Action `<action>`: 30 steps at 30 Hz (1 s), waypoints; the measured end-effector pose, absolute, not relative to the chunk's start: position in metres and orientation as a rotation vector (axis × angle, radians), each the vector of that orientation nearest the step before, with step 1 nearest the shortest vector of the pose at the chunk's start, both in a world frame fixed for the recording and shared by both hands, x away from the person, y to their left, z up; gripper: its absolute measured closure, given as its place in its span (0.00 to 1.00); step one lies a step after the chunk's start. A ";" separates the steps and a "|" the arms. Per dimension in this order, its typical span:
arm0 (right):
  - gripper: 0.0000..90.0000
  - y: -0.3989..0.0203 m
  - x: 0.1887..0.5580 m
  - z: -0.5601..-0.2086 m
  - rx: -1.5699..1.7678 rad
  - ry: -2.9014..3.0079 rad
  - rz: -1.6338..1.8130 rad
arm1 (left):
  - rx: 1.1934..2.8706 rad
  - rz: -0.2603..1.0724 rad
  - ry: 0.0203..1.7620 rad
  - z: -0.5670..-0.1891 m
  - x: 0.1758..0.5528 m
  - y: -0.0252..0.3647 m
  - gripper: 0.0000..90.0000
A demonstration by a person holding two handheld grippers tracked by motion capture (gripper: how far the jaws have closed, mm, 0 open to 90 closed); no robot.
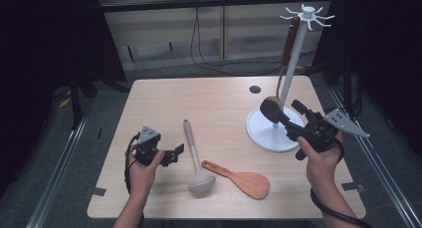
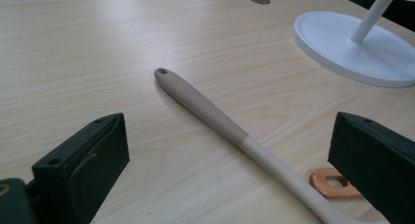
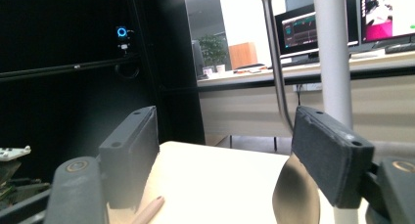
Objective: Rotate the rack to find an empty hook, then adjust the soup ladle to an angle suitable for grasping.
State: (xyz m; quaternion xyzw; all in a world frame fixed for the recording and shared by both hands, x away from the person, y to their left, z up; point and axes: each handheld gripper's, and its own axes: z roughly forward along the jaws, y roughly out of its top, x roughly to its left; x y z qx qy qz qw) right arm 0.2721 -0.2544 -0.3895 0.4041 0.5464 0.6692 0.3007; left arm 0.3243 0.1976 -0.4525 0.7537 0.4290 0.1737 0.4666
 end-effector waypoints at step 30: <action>0.11 -0.253 0.266 -0.424 1.125 1.620 1.674 | 1.870 0.295 1.162 -0.465 0.332 0.186 0.01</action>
